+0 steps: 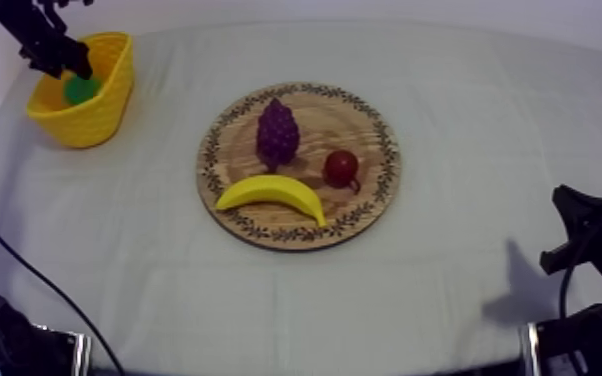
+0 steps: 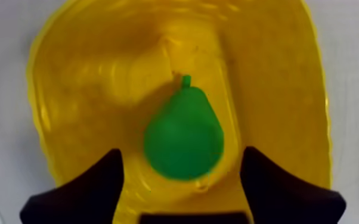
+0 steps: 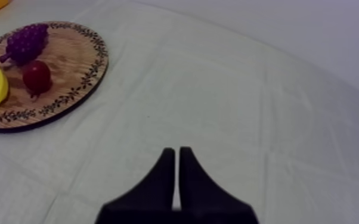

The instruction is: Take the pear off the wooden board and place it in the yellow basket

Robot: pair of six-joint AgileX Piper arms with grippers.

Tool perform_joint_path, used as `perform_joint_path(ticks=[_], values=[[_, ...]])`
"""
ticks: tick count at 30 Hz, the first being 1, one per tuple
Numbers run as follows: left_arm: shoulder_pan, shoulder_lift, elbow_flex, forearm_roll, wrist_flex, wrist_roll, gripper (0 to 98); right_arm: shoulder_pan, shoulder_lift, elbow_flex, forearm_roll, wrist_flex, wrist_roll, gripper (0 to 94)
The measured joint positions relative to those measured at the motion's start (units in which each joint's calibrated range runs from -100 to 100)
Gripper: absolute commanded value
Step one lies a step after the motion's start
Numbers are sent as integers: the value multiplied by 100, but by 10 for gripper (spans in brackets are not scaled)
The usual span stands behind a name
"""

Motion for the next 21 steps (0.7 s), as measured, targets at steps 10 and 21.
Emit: perform_joint_path(ticks=[10,21], values=[[-8,42,108,24,-71,150,871,0,0,0,0,0,2,4],[33,-430,569,-83,-606,316,508,0,0,0,0,0,6,4]])
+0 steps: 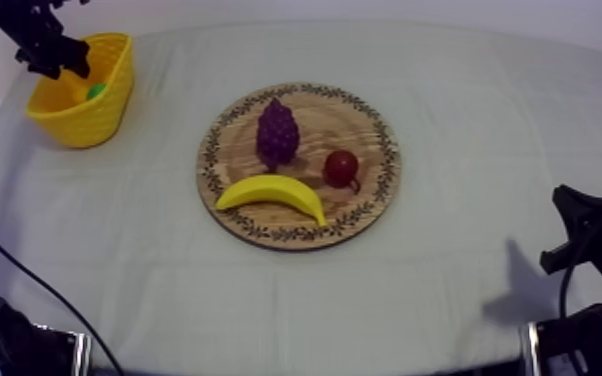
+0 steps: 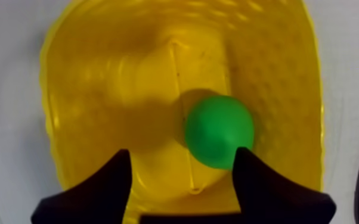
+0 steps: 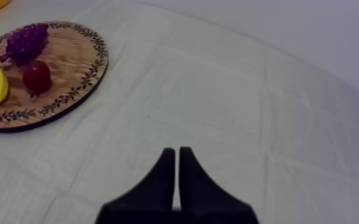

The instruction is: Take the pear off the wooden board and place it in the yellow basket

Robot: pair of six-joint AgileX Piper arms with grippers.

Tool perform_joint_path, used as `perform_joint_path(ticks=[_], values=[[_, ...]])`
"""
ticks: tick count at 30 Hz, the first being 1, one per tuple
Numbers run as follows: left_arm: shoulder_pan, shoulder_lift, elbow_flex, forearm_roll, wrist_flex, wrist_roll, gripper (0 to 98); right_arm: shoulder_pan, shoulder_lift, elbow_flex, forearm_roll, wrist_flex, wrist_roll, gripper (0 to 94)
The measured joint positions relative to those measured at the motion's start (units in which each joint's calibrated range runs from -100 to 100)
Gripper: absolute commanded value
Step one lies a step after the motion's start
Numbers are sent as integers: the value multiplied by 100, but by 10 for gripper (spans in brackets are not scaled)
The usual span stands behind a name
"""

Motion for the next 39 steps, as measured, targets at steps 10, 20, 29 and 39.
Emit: perform_joint_path(ticks=[10,20,29,39], values=[[74,-808,716,116,-357,6,280,0,0,0,0,0,-4,4],[205,-2059,1729,350,-824,-129,126,0,0,0,0,0,-4,4],[403,-3426,2933,485,-1394,-215,63,0,0,0,0,0,0,4],[708,-4826,4006,497,-1774,-175,7,0,0,0,0,0,0,4]])
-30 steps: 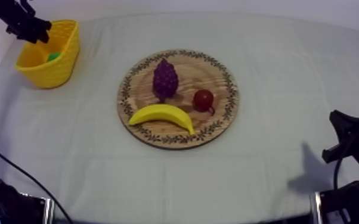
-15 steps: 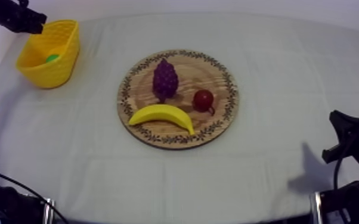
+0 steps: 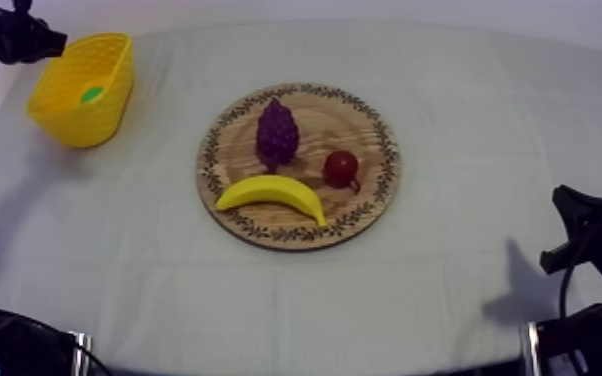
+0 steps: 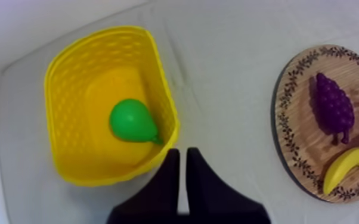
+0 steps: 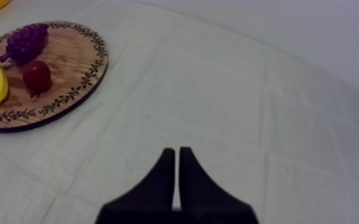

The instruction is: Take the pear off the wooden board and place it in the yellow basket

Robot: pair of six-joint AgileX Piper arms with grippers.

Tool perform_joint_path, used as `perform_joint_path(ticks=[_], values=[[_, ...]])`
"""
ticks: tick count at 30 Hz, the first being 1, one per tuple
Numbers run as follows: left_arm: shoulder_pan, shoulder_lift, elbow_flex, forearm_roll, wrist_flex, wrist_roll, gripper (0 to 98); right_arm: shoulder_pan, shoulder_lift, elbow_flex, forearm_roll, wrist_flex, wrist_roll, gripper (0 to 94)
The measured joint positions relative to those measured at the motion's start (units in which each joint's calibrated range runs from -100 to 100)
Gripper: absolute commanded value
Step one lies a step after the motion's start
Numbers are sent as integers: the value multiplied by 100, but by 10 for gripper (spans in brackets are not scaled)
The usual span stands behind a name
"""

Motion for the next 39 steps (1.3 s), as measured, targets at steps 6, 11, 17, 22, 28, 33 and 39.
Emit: perform_joint_path(ticks=[6,11,17,22,28,33,39], values=[[177,-714,612,-15,-334,60,1,0,0,0,0,0,-4,4],[335,-1324,1298,-27,-782,43,0,0,0,0,0,0,-4,4],[579,-2181,2299,-80,-1380,-156,0,0,0,0,0,0,-4,4],[710,-2930,3200,-165,-1718,-138,0,0,0,0,0,0,0,4],[744,-3809,4154,-166,-1937,-227,0,0,0,0,0,0,0,4],[753,-4678,5027,-153,-2373,-213,0,0,0,0,0,0,0,4],[792,-5646,5990,-148,-2771,-273,0,0,0,0,0,0,-4,4]])
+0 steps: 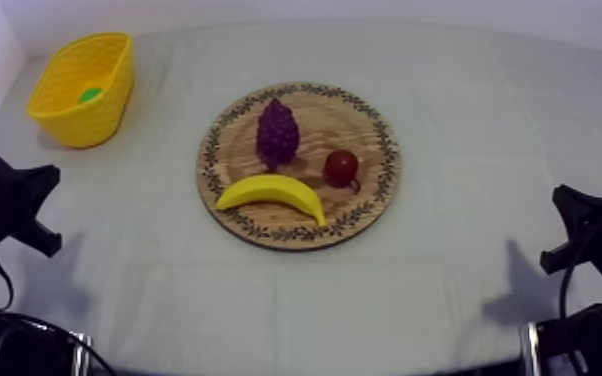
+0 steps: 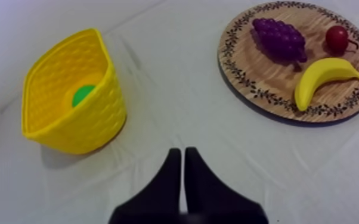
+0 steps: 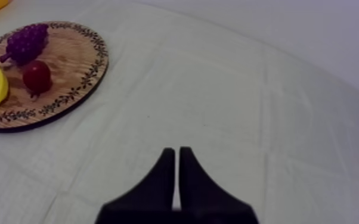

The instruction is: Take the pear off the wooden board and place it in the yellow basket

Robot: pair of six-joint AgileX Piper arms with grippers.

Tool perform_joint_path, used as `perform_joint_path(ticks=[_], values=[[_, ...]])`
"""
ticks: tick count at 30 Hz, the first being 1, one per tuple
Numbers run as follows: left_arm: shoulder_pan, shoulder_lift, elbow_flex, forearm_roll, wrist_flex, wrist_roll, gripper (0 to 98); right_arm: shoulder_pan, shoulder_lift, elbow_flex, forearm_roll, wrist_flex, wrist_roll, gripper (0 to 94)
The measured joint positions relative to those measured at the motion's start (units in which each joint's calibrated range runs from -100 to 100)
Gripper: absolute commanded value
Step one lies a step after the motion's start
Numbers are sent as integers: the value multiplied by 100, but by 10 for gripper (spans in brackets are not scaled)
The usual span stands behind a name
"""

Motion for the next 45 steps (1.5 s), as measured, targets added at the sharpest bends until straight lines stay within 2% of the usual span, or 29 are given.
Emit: perform_joint_path(ticks=[7,11,17,21,26,34,39,45], values=[[-49,-1103,987,46,-46,-259,0,0,0,0,0,0,0,4],[-114,-1678,1252,-158,238,-209,0,0,0,0,0,0,0,4],[-192,-2396,1226,-641,782,338,0,0,0,0,0,0,7,4],[-198,-2736,1212,-805,1022,774,0,0,0,0,0,0,7,4],[-212,-2815,1209,-838,1043,1240,0,0,0,0,0,0,4,4],[-216,-2826,1446,-844,314,1769,0,0,0,0,0,0,-2,4],[-216,-2826,1474,-844,165,2144,0,0,0,0,0,0,0,4],[-216,-2826,1485,-844,151,2345,0,0,0,0,0,0,0,4]])
